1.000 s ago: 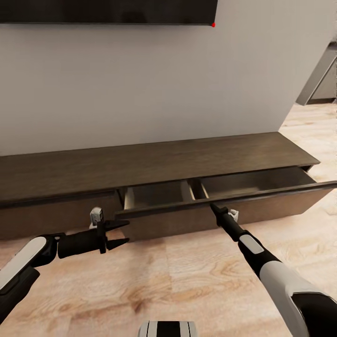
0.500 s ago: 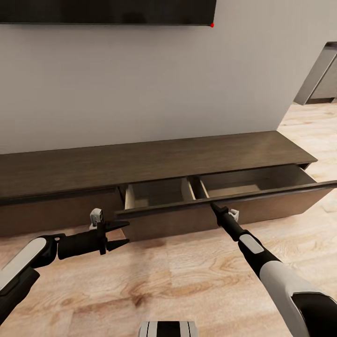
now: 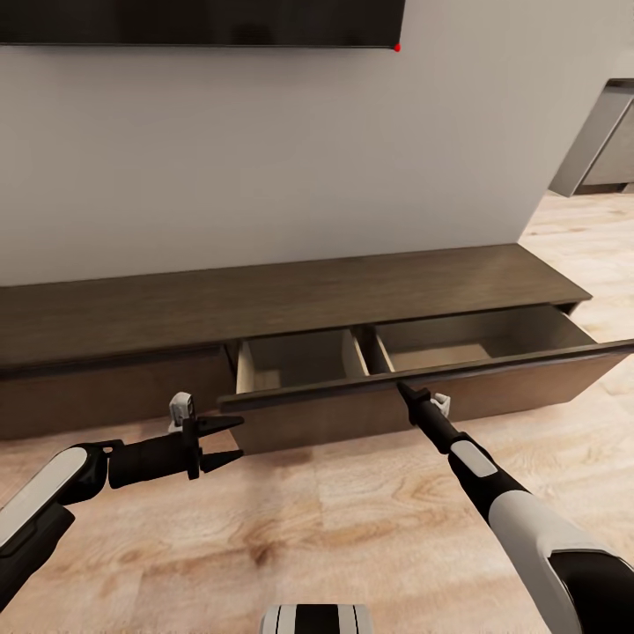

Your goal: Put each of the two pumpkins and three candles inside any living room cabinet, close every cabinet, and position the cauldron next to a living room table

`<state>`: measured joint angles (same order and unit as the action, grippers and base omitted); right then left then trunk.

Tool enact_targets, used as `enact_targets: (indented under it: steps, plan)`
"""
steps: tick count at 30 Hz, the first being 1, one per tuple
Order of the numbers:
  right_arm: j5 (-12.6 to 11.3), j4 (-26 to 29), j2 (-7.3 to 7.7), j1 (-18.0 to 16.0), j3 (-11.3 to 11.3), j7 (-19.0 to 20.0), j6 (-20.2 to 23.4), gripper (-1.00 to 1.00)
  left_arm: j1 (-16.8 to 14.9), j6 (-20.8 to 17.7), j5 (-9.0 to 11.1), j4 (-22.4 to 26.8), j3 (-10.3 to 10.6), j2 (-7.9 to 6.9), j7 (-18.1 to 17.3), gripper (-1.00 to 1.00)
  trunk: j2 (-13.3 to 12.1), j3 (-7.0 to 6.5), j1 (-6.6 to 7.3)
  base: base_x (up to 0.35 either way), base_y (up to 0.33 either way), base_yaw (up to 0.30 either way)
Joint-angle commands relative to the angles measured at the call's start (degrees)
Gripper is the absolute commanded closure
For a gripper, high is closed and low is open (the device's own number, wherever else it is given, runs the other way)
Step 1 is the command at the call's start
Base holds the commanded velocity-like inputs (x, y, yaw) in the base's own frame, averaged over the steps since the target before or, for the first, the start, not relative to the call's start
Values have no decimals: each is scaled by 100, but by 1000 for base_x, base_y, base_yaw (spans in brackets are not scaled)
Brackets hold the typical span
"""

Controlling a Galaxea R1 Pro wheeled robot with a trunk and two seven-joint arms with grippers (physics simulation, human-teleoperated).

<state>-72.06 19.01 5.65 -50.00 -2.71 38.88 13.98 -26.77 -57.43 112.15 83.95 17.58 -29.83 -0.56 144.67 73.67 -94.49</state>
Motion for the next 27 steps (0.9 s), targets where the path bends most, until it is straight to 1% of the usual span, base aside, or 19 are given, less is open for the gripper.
enact_targets:
  steps: [1,3,27]
  plan:
    - [-26,-20,6,-1,-37,41,26,100,-4,-5,8,-1,8,-5,-5,-100,2,5,2,-121,0,0]
    - [16,-20,6,-1,-37,41,26,100,-4,-5,8,0,8,-5,-5,-100,2,5,2,-87,0,0]
    - [24,-20,6,-1,-37,41,27,100,-4,-5,8,7,8,1,-5,-100,2,5,2,-83,0,0]
